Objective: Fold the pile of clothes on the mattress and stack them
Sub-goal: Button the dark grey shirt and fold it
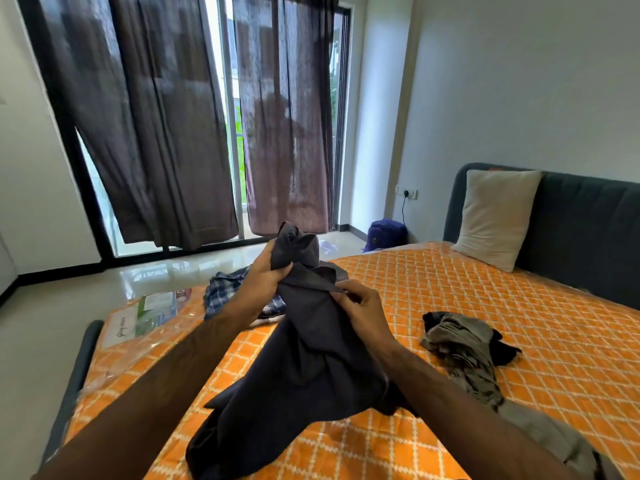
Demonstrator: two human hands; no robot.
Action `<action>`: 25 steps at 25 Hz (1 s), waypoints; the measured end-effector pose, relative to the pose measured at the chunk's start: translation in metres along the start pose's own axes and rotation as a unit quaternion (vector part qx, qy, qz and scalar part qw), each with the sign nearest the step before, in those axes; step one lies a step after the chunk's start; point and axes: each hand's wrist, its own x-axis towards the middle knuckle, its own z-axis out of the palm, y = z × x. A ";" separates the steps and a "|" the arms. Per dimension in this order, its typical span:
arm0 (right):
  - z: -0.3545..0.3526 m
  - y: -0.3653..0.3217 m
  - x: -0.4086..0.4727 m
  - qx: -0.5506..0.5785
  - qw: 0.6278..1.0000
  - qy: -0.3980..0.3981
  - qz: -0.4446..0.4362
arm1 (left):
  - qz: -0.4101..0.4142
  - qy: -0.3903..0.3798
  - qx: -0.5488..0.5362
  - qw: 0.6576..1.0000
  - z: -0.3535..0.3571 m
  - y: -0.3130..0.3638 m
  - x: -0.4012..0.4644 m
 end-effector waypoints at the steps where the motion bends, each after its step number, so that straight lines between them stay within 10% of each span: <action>1: -0.002 -0.008 0.002 -0.002 1.000 -0.003 -0.010 | 0.003 -0.029 0.036 0.999 -0.003 0.006 0.001; 9: -0.021 -0.059 0.021 0.136 0.910 -0.308 0.243 | -0.082 -0.014 -0.048 0.995 -0.028 0.026 0.003; 15: 0.039 0.006 -0.006 0.034 0.968 -0.132 0.212 | -0.077 -0.022 -0.084 0.993 -0.029 0.040 -0.002; 18: 0.020 0.008 0.012 0.030 0.960 -0.115 0.255 | 0.010 0.063 0.111 0.992 -0.066 0.045 0.004; 21: -0.013 -0.018 0.038 0.074 0.969 -0.078 0.222 | 0.051 0.083 0.506 0.857 -0.126 0.032 0.016; 25: -0.011 -0.074 0.082 0.122 0.982 -0.010 0.142 | 0.130 -0.041 0.482 0.865 -0.061 0.033 -0.007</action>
